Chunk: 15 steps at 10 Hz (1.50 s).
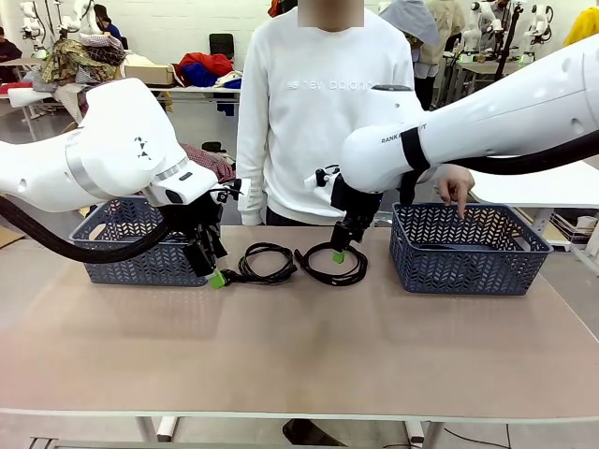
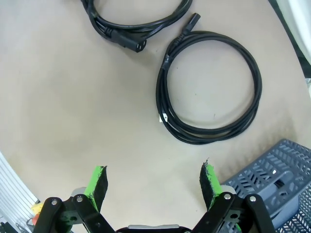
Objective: Organize the cables according to human instructions.
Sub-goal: Pick up a bundle of cables and place it in the basket indicated by the human.
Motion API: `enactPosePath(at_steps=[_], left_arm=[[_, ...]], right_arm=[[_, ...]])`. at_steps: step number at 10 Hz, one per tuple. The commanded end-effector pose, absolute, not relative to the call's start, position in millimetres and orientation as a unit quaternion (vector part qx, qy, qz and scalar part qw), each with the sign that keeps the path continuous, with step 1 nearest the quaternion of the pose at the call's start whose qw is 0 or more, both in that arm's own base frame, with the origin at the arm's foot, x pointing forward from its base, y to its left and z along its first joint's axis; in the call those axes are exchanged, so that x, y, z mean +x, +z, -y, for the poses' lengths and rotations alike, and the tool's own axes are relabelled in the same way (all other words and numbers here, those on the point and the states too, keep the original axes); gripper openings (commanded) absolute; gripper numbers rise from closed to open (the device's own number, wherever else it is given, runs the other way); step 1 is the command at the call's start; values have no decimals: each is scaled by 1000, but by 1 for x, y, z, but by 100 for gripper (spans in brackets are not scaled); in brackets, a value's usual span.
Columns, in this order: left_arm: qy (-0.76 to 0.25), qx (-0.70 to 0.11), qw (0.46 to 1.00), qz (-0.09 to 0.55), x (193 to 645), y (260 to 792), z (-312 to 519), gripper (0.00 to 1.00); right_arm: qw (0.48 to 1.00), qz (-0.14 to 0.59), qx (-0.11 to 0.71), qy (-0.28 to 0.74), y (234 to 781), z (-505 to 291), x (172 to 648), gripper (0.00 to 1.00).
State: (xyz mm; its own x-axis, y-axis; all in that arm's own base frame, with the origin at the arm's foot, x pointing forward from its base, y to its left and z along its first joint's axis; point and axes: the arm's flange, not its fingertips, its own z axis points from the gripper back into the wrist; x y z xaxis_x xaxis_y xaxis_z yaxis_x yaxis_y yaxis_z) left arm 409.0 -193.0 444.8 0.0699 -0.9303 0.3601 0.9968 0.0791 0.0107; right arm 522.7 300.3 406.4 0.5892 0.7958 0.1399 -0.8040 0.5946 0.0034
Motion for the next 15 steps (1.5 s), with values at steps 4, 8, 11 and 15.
enactPosePath(at_steps=[4, 8, 11, 15], left_arm=[[-667, -120, 722, 139, 408, 445, 192, 100], [-667, -120, 722, 139, 408, 445, 192, 100], [-667, -120, 722, 139, 408, 445, 192, 100], [-667, -120, 722, 139, 408, 445, 192, 100]], right_arm=[[912, 59, 27, 406, 367, -342, 556, 100], [924, 55, 2, 379, 345, -362, 579, 100], [929, 55, -6, 365, 332, -367, 591, 100], [933, 47, -7, 357, 317, -364, 601, 100]])
